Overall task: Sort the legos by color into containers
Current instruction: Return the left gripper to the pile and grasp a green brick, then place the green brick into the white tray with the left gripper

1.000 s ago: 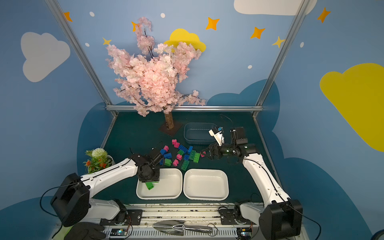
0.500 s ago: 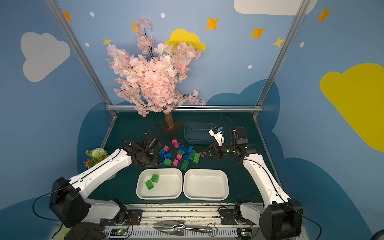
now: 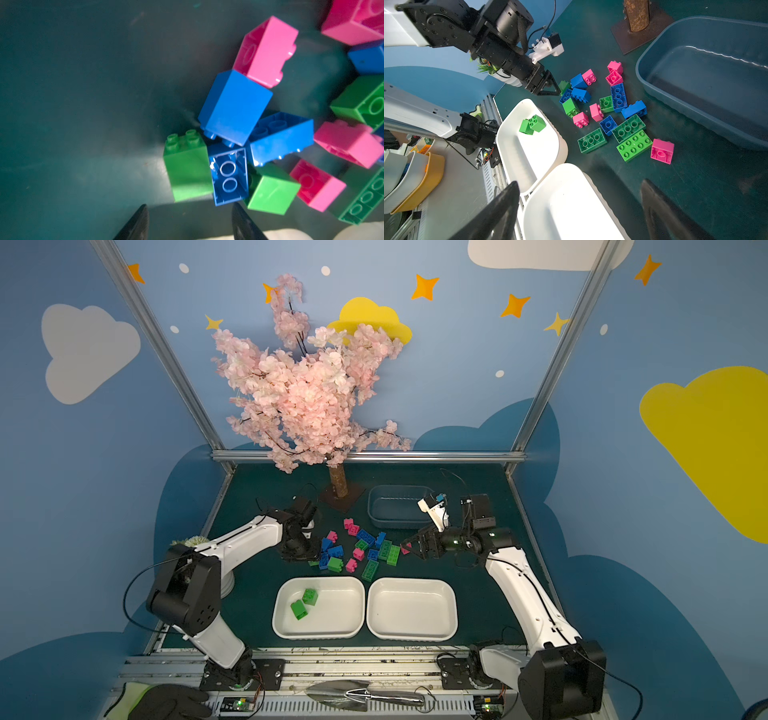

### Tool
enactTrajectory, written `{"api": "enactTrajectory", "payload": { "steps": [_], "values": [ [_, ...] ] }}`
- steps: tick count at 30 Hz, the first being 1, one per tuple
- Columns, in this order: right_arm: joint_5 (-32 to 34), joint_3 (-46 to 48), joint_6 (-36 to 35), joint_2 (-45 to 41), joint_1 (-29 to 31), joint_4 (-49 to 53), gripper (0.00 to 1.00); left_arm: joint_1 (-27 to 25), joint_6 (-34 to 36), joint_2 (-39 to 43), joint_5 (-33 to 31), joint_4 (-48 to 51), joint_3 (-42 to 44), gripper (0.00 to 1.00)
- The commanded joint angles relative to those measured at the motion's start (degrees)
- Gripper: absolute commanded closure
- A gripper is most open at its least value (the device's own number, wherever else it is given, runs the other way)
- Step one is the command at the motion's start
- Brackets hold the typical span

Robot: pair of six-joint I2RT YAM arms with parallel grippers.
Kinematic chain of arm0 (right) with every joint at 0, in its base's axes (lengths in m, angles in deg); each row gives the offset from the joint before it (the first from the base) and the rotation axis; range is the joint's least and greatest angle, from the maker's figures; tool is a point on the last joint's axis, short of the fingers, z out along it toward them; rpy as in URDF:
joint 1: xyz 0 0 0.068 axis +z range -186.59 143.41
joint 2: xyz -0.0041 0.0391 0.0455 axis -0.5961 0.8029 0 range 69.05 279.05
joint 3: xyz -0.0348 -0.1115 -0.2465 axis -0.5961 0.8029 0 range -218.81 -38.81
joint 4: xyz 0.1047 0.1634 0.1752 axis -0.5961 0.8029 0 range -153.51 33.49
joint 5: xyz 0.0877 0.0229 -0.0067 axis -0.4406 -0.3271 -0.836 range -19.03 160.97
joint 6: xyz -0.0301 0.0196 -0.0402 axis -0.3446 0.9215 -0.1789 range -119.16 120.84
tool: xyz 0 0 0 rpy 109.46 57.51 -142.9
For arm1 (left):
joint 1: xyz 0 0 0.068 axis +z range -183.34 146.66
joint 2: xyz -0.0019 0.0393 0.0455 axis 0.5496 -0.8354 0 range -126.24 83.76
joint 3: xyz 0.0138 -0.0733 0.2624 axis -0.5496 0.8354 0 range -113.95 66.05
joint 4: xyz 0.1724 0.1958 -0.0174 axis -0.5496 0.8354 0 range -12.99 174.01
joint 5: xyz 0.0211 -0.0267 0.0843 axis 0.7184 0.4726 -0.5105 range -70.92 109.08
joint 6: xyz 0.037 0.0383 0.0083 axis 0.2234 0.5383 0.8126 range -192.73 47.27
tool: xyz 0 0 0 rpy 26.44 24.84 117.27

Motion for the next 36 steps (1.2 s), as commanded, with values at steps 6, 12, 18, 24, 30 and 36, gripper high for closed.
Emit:
{"api": "enactTrajectory", "payload": {
  "steps": [6, 12, 18, 24, 30, 36],
  "values": [
    [0.45, -0.01, -0.39, -0.31, 0.03, 0.44, 0.10, 1.87, 1.31, -2.75, -0.85, -3.50, -0.55, 0.43],
    [0.72, 0.27, -0.04, -0.76, -0.08, 0.49, 0.10, 2.55, 2.87, -2.30, -1.03, -2.68, -1.07, 0.45],
    [0.61, 0.41, 0.49, -0.92, -0.04, 0.20, 0.10, 2.58, 3.84, -3.00, -2.11, -2.76, 0.16, 0.47],
    [0.67, 0.42, 0.09, -0.93, -0.08, 0.70, 0.10, 2.54, 5.02, -4.41, -2.05, -3.01, 0.43, 0.49],
    [0.80, 0.10, 0.19, -1.18, -0.05, 1.00, 0.10, 1.81, 4.22, -6.95, -0.92, -4.81, 0.73, 0.53],
    [1.00, 0.34, -0.11, -1.62, -0.10, 1.62, 0.10, 1.83, 4.09, -5.61, -1.44, -4.33, 0.33, 0.75]
  ]
}}
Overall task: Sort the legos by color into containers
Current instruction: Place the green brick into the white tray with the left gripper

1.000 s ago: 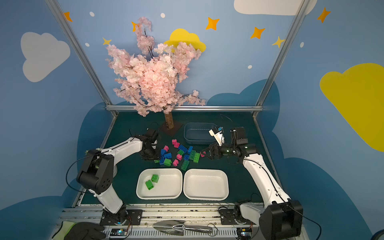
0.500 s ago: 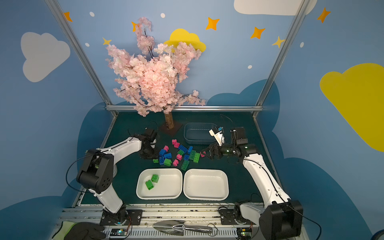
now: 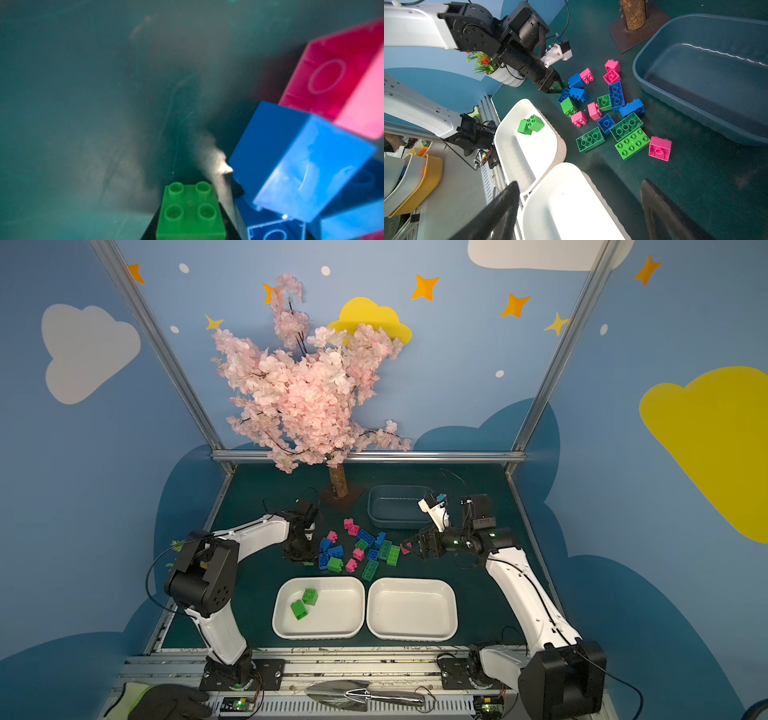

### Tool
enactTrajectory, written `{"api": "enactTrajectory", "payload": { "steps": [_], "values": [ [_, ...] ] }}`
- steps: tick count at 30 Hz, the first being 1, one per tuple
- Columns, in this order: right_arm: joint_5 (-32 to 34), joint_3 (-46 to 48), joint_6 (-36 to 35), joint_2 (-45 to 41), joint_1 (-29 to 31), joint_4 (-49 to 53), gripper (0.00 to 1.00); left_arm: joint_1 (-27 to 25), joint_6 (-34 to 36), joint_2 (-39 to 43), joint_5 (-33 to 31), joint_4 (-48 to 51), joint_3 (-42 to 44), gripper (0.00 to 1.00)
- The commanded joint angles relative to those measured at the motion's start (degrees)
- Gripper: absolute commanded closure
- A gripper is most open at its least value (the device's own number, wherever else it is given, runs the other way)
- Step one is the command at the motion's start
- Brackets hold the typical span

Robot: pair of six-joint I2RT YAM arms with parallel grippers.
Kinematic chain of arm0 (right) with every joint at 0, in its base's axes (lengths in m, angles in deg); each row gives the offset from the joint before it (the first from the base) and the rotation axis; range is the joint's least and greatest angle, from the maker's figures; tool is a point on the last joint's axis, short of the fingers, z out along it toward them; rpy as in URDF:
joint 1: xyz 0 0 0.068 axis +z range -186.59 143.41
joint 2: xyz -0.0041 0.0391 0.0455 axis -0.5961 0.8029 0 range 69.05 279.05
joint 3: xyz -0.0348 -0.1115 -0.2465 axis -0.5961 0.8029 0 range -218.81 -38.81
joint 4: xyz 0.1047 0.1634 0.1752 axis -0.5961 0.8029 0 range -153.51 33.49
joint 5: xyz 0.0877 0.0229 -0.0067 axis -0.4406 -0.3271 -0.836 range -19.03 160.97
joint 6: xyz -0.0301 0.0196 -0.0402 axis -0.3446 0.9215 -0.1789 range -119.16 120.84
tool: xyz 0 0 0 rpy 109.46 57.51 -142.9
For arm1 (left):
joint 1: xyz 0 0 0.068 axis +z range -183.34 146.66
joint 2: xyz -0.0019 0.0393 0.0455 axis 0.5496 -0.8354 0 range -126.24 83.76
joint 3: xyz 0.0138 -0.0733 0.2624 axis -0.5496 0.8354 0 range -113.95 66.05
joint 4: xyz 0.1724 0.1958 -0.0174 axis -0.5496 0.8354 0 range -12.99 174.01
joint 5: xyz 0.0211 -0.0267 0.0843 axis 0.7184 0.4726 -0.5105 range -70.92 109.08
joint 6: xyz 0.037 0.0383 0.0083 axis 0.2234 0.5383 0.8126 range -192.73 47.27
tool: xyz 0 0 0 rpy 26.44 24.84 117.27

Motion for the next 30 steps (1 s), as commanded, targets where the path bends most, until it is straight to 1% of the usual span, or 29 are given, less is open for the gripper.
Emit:
{"api": "enactTrajectory", "payload": {
  "steps": [1, 4, 9, 12, 15, 18, 22, 26, 30],
  "values": [
    [0.25, 0.45, -0.45, -1.53, -0.04, 1.07, 0.10, -0.05, 0.22, 1.90, 0.24, 0.88, -0.11, 0.76],
    [0.28, 0.89, -0.17, -1.59, -0.12, 0.68, 0.10, -0.04, 0.24, 4.77, 0.46, 3.36, -0.80, 0.75],
    [-0.20, 1.48, 0.67, -1.34, 0.00, -0.74, 0.10, -0.48, -0.23, 11.60, 4.87, 9.45, -2.72, 0.73],
    [-0.63, 1.42, 0.85, -0.91, -0.03, -1.34, 0.10, -2.18, -2.04, 16.88, 5.99, 14.54, -2.63, 0.72],
    [-0.89, 1.11, 0.87, -0.37, -0.03, -1.63, 0.10, -4.95, -5.58, 22.56, 7.45, 19.68, -1.33, 0.72],
    [-1.26, 0.94, 0.85, 0.16, -0.02, -2.10, 0.10, -8.87, -10.84, 28.45, 8.90, 22.91, 1.96, 0.72],
    [-1.87, 0.89, 0.78, 1.25, -0.04, -2.59, 0.10, -13.83, -18.33, 34.97, 10.56, 23.61, 8.52, 0.72],
    [-2.75, 0.89, 0.59, 2.24, 0.12, -3.06, 0.10, -15.83, -21.66, 37.76, 11.29, 22.70, 13.69, 0.72],
    [-3.50, 0.80, 0.45, 2.93, 0.23, -3.04, 0.10, -16.10, -22.26, 36.54, 11.17, 20.87, 17.76, 0.71]
  ]
}}
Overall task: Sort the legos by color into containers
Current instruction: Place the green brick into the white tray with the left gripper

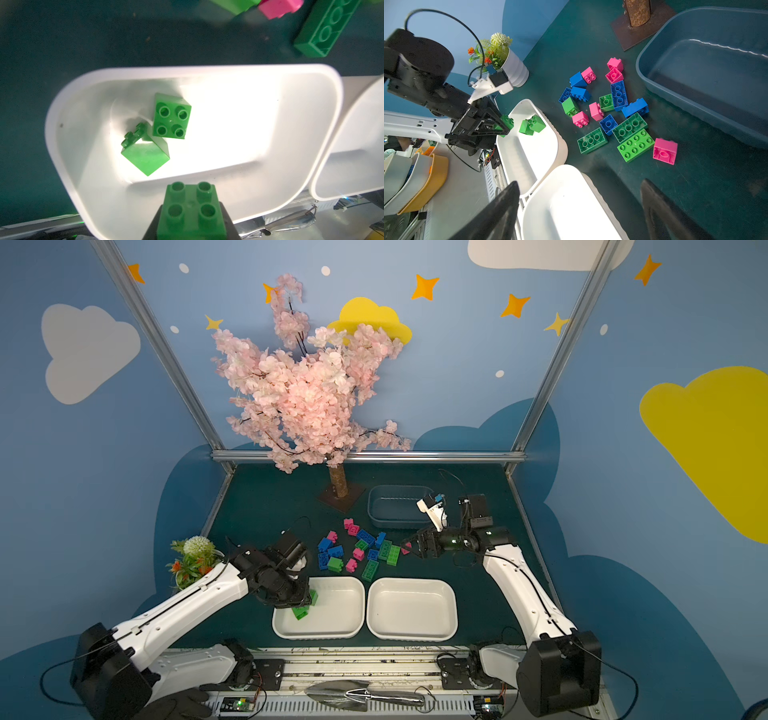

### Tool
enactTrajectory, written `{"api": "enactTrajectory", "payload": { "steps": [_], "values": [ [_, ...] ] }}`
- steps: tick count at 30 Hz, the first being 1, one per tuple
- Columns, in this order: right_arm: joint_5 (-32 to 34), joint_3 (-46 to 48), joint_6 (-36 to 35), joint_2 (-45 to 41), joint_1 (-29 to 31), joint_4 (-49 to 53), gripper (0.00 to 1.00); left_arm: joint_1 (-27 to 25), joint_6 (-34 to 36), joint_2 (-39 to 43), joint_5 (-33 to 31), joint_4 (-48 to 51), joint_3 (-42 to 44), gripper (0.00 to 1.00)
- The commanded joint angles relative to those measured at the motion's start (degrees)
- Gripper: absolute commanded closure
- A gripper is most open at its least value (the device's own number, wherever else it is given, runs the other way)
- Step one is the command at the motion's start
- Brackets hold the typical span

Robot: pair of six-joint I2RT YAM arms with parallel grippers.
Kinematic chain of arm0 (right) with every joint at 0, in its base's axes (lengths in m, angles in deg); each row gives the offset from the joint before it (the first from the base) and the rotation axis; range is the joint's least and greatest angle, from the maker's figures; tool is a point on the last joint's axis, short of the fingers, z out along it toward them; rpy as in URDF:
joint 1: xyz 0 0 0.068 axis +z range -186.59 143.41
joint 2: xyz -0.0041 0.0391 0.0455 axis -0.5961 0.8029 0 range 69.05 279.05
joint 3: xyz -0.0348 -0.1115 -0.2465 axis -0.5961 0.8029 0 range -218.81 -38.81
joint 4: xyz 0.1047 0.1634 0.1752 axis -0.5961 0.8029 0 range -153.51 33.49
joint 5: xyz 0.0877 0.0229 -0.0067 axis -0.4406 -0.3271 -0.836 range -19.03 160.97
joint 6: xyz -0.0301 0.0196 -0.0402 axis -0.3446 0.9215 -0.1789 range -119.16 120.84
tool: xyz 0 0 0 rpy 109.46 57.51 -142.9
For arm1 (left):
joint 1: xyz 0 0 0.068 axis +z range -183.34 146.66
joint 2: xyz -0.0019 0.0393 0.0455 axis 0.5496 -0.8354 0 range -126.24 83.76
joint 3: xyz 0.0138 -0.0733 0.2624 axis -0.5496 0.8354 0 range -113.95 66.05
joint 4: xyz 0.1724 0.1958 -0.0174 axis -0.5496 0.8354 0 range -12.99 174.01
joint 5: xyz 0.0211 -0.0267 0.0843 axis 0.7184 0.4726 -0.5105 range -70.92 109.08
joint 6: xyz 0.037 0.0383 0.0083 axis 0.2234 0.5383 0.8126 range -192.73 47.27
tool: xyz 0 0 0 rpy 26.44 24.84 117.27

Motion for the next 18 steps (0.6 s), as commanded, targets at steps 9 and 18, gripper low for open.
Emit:
{"api": "enactTrajectory", "payload": {
  "steps": [9, 18],
  "values": [
    [-1.69, 0.82, -0.84, 0.25, -0.06, 0.29, 0.10, -0.26, -2.89, -1.02, -3.92, 3.16, 4.16, 0.68],
    [-1.62, 0.48, -1.29, 0.12, -0.33, 1.04, 0.10, -0.09, -1.17, -3.48, -6.21, 5.74, 0.65, 0.52]
  ]
}}
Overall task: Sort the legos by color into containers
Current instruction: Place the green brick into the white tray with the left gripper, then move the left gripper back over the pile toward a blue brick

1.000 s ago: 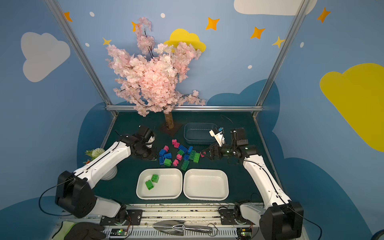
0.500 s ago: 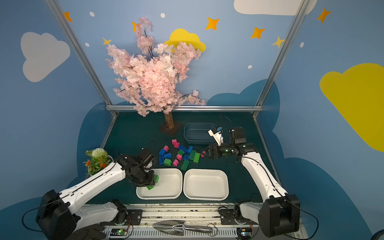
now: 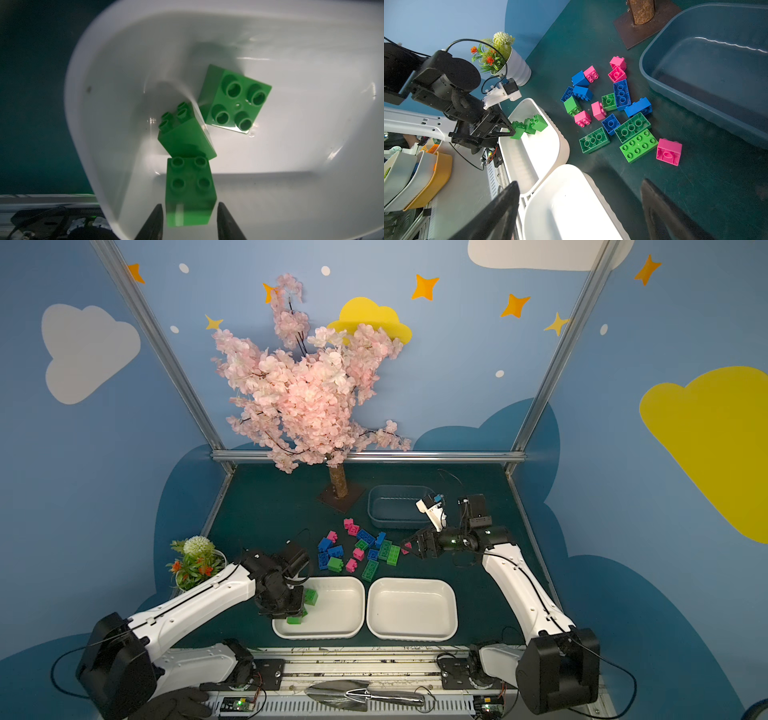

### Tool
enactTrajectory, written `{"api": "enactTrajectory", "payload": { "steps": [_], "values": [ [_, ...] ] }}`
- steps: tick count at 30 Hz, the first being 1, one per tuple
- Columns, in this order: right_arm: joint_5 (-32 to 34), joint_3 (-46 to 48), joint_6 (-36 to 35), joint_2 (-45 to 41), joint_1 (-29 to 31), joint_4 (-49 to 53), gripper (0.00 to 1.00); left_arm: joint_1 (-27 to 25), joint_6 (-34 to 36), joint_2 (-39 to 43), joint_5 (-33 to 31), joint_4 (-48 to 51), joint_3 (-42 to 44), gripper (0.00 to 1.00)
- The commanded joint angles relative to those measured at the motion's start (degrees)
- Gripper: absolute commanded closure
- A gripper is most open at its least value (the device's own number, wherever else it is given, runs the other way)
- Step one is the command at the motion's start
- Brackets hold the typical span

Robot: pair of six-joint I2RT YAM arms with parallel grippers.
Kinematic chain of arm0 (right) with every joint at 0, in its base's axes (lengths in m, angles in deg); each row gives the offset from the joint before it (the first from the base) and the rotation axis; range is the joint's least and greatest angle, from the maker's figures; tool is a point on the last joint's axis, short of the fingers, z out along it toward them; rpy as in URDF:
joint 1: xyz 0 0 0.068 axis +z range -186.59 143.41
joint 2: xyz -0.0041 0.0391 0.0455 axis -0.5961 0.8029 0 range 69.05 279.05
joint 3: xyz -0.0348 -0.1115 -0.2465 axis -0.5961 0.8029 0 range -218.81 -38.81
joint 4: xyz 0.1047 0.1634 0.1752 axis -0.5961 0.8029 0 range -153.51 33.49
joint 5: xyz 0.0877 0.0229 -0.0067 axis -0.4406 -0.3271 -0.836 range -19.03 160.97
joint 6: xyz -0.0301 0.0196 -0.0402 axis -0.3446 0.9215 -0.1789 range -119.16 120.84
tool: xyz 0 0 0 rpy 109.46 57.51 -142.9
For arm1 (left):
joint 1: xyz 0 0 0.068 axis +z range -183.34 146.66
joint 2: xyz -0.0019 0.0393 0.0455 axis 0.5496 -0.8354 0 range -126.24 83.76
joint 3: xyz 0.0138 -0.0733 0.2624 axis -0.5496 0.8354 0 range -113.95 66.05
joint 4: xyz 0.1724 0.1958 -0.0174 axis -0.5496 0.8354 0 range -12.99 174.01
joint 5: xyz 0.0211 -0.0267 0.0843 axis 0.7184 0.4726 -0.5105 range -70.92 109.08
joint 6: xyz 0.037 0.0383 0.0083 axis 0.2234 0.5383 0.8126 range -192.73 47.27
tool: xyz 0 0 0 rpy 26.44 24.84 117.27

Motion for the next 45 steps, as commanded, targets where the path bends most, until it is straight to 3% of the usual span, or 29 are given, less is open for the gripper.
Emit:
{"api": "enactTrajectory", "payload": {
  "steps": [1, 8, 15, 20, 32, 40, 45],
  "values": [
    [-0.83, 0.28, -1.03, -0.20, -0.31, 1.14, 0.10, 0.09, 0.89, -0.81, -1.64, 2.54, -2.70, 0.51],
    [-0.61, 0.11, -0.53, -0.30, -0.80, 0.34, 0.10, 2.19, 4.04, -4.29, -5.56, 0.24, -11.76, 0.42],
    [0.12, -0.42, 0.01, -0.38, -0.92, -0.32, 0.10, 8.24, 11.42, -13.96, -3.40, -9.38, -17.30, 0.39],
    [0.47, -0.53, 0.17, -0.37, -1.08, -0.43, 0.10, 10.85, 13.06, -21.87, 0.56, -15.94, -19.76, 0.39],
    [1.10, -0.07, -0.16, -1.57, -1.98, 0.70, 0.10, 11.59, 12.11, -32.23, -0.19, -22.80, -20.79, 0.45],
    [0.56, -0.25, -0.27, -1.17, -2.38, 0.80, 0.10, 11.47, 12.09, -34.51, -0.52, -23.90, -20.98, 0.47],
    [0.53, -0.25, -0.61, -1.10, -2.47, 1.05, 0.10, 11.24, 12.12, -33.37, -1.67, -22.65, -19.97, 0.53]
  ]
}}
